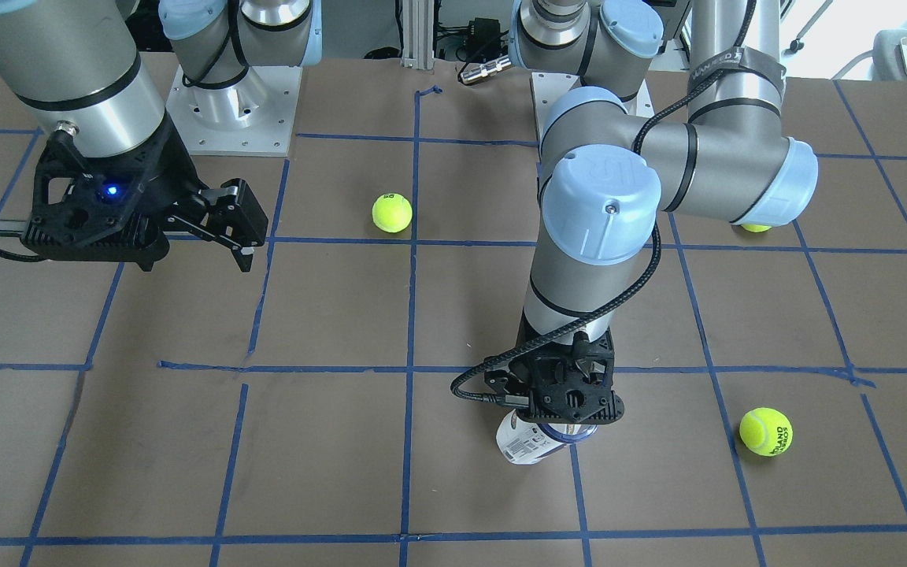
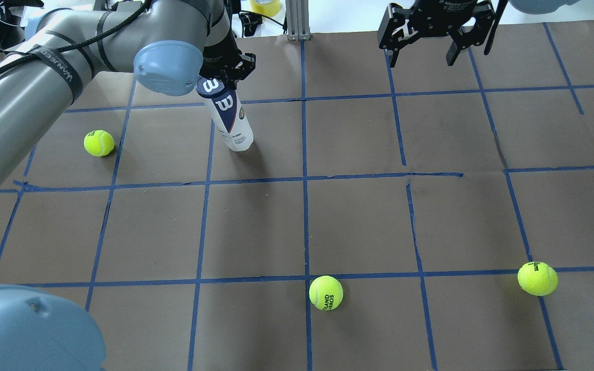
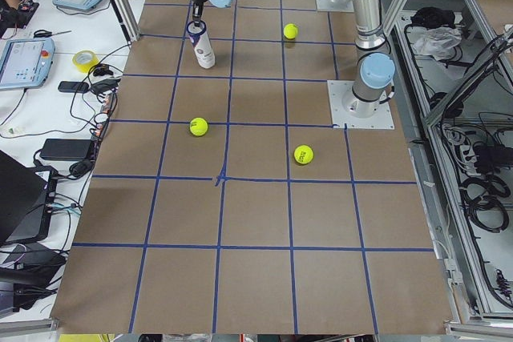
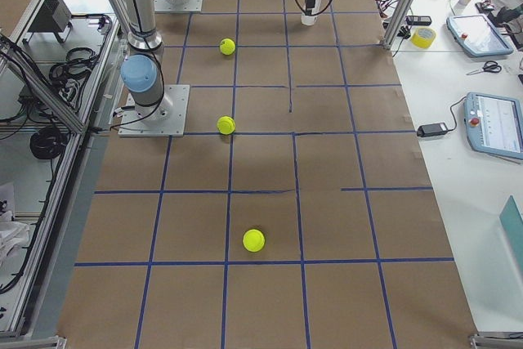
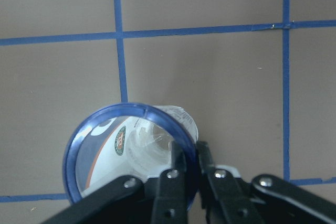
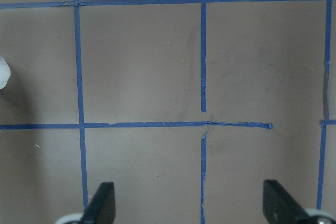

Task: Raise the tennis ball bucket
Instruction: 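Set the can upright on the table with the left gripper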

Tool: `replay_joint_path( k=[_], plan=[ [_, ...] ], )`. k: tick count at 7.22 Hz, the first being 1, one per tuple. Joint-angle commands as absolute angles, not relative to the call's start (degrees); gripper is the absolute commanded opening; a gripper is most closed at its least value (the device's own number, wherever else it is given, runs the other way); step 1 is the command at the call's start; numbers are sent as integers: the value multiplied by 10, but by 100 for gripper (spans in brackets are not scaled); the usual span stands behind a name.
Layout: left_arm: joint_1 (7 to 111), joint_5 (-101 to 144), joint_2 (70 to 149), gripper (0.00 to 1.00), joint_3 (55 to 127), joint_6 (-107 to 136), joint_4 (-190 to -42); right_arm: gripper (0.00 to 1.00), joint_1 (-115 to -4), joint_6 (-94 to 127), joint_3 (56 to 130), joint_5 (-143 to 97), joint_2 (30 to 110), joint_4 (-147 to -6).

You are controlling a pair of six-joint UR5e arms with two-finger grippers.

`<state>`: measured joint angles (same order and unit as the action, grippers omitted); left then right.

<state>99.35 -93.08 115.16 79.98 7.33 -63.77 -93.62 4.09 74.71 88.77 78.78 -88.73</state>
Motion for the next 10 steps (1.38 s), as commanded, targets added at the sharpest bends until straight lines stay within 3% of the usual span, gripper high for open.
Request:
replay_joint_path(
  k=[1,2,5,10],
  plan=[
    [998,-933,1153,71,801,76,-635,100,-939,45,756,882,804,-862],
    [1000,-933,1153,100,802,76,-636,99,-936,45,779,885,824,-862],
    [1004,-931,1128,100,796,75,-652,100,-934,46,810,890,863,-867],
    [941,-929,1033,100,775,23,-818,100,-933,45,816,891,880,-863]
  ],
)
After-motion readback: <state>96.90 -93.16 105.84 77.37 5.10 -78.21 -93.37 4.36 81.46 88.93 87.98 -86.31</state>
